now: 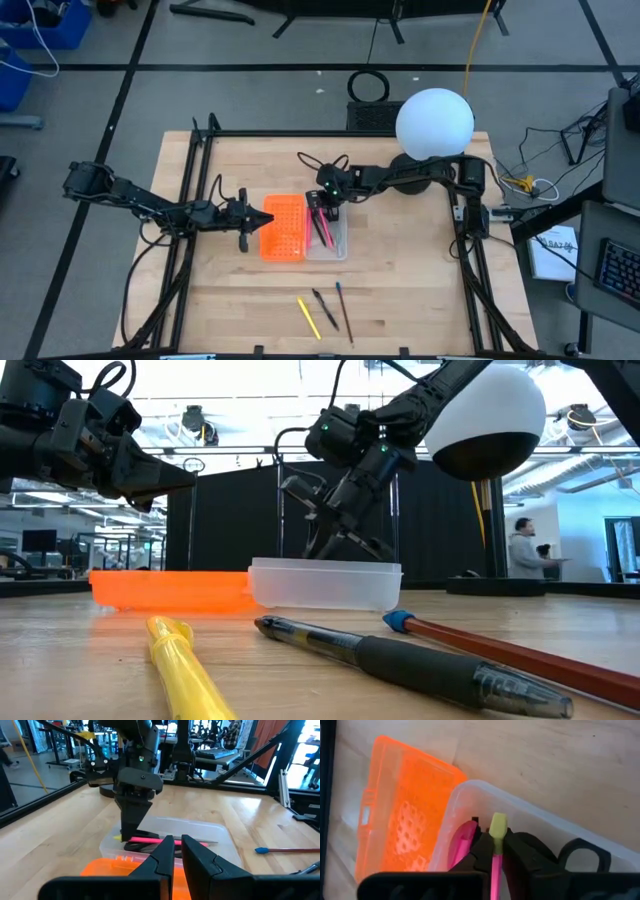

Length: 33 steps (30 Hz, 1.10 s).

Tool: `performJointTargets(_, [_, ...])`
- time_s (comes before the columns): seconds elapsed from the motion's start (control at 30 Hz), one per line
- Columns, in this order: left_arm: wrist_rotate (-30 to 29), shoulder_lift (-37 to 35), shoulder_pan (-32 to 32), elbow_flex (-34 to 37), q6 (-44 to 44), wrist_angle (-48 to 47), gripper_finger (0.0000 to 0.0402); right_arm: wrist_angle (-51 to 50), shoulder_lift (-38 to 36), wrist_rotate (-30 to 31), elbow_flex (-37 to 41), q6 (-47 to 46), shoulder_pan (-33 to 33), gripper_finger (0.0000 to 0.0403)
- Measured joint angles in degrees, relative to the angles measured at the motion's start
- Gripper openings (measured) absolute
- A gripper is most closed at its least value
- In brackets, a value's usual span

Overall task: Pick & place school supplies into a supply box
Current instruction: Put the pink pencil into the transparent supply box, then put the brown pencil into the transparent supply box

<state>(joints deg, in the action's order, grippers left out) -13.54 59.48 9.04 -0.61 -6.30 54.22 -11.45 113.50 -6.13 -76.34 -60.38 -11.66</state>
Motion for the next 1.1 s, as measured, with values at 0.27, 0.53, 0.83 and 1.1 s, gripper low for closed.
performJointTargets(0.27, [0.02, 0.0, 0.0, -0.01, -1.41, -0.05, 0.0042, 0.35, -0.51, 0.32, -0.02, 2.35, 0.79, 0.0113])
performJointTargets(0.53, [0.04, 0.0, 0.01, 0.0, -2.01, -0.17, 0.0042, 0.04, -1.68, 1.7, -0.07, 6.49, 1.03, 0.015])
performJointTargets(0.83, [0.0, 0.0, 0.0, -0.01, -1.73, -0.2, 0.0042, -13.5, -1.78, 1.54, -0.04, 9.19, 0.76, 0.0131])
performJointTargets(1.1, [-0.46, 0.0, 0.0, 0.0, -1.38, -0.2, 0.0042, -12.16, -3.34, -0.02, -0.02, 10.31, 1.27, 0.0122])
